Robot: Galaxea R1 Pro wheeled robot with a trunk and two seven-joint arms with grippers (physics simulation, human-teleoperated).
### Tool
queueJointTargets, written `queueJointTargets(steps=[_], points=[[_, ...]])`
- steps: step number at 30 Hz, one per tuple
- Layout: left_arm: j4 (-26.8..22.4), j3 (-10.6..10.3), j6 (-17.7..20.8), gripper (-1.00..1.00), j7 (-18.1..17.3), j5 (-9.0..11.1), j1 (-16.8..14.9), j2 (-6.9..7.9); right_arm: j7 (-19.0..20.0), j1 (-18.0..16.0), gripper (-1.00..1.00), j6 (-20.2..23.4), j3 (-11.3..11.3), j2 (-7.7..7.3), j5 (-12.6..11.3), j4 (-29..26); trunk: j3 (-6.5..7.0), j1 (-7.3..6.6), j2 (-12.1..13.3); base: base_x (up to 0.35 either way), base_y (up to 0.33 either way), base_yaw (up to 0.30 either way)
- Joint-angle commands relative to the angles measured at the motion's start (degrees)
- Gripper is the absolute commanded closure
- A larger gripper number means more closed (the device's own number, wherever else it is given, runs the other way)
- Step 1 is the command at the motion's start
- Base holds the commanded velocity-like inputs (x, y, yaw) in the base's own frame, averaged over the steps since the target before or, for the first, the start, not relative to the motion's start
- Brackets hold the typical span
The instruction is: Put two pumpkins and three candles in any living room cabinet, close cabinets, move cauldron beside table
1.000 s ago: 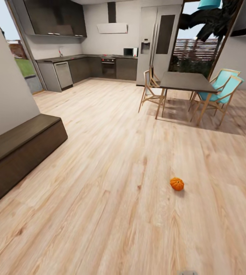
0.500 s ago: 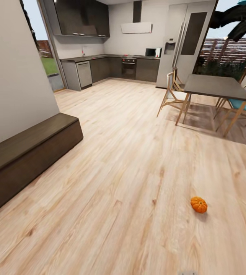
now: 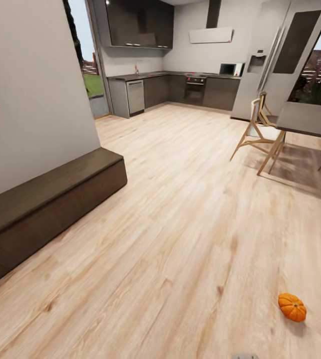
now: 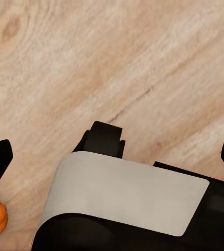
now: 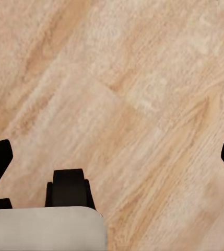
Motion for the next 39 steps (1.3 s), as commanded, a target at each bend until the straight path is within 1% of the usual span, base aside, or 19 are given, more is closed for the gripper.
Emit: queueJointTargets(steps=[1, 5, 13, 39], points=[[0.0, 0.0, 0.0, -1.0, 0.0, 0.0, 0.0, 0.0, 0.0, 0.0, -1.0, 0.0, 0.0, 0.0, 0.0, 0.0, 0.0, 0.0, 0.0, 0.336, -0.098, 0.283], [0.02, 0.0, 0.0, -1.0, -0.04, 0.0, 0.0, 0.0, 0.0, 0.0, -1.0, 0.0, 0.0, 0.0, 0.0, 0.01, 0.0, 0.0, 0.0, 0.335, -0.103, 0.283], [0.02, 0.0, 0.0, -1.0, -1.45, -0.01, 0.0, 0.0, 0.0, 0.0, -1.0, 0.0, 0.0, 0.0, 0.0, 0.0, 0.0, 0.0, 0.0, 0.325, -0.144, 0.283], [0.01, 0.0, 0.0, -1.0, -1.54, -0.07, 0.0, 0.0, 0.0, 0.0, -1.0, 0.0, 0.0, 0.0, 0.0, 0.0, 0.0, 0.0, 0.0, 0.313, -0.168, 0.284]])
